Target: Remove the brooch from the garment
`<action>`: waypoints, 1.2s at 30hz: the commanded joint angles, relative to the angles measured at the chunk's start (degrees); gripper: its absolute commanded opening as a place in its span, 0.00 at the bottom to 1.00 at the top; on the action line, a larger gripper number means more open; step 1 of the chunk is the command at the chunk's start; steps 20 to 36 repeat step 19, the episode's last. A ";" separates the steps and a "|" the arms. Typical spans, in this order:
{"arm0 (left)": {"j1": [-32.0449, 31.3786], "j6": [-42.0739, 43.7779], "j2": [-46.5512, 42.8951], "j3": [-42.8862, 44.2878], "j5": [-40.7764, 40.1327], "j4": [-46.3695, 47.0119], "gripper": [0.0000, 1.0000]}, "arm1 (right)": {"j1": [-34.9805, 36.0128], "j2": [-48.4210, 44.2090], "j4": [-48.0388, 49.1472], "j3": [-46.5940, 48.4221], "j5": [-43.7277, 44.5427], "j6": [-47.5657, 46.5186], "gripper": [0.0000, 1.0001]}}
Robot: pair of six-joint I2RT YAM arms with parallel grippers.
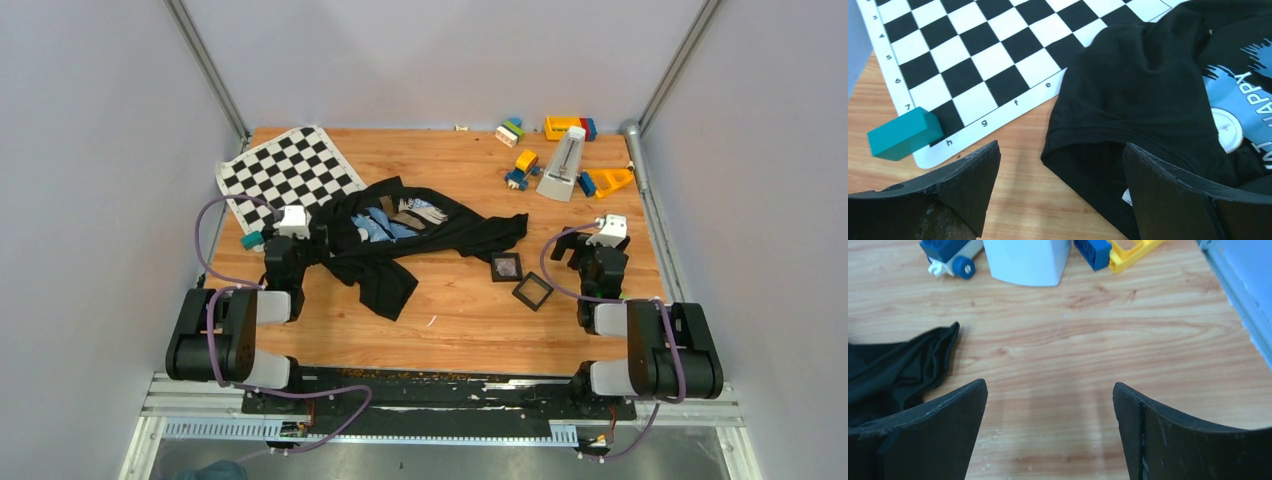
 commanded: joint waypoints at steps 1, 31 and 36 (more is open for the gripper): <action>0.32 1.83 0.48 1.54 3.60 9.15 1.00 | -2.47 2.25 12.79 -0.57 -7.91 0.42 1.00; 0.32 1.89 0.49 1.58 3.87 8.77 1.00 | -2.48 0.91 8.67 0.60 -7.89 0.81 1.00; 0.32 1.89 0.49 1.58 3.87 8.77 1.00 | -2.48 0.91 8.67 0.60 -7.89 0.81 1.00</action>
